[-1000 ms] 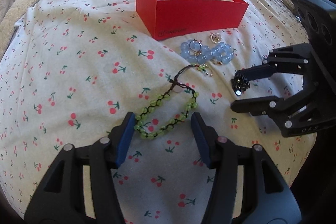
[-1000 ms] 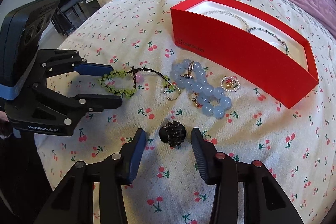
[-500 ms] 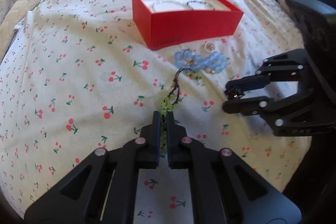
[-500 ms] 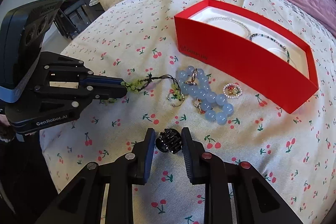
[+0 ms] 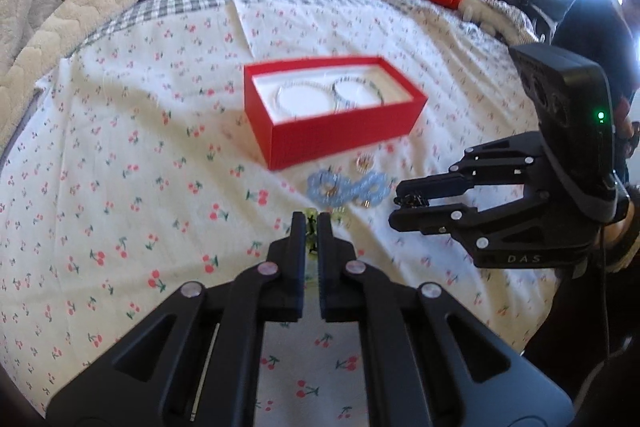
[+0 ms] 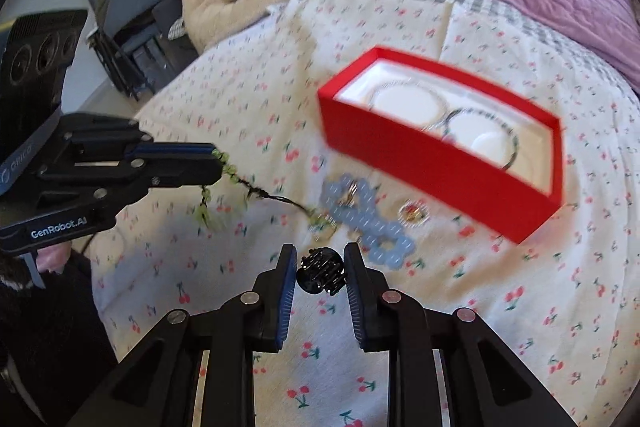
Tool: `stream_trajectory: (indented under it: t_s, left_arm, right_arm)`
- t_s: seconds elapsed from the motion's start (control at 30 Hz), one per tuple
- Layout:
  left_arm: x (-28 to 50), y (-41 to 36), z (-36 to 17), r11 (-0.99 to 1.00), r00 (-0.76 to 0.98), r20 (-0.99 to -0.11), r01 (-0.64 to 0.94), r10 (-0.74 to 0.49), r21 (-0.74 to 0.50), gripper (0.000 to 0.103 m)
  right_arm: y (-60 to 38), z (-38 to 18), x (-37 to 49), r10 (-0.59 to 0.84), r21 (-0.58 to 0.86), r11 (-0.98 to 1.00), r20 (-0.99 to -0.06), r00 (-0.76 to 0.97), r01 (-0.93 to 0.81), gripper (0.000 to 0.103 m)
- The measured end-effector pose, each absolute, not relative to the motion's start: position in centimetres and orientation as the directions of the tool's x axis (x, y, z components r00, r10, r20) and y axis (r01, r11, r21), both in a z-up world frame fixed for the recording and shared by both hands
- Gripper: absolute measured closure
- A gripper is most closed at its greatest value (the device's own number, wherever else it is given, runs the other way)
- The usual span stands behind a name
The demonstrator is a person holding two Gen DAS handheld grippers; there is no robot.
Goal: Organize jewelry
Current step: 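Carry the green bracelet and black clip into the red box and release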
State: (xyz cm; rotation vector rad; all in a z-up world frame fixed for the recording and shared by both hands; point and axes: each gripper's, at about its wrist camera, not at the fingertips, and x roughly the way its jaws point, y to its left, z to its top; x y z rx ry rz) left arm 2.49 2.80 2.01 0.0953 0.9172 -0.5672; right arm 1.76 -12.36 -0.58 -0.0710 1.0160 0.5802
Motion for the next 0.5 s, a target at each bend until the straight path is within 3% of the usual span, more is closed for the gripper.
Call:
stream_trajectory:
  t_s: [0.5]
  left_arm:
    - [5.5,0.4,7.4,0.851,0.564,-0.682,0.497,-0.466,-0.171,0.097]
  right_arm:
    - [-16.9,3.7,4.8,0.403,0.218,0.896,-0.765,0.503,-0.386,0.079]
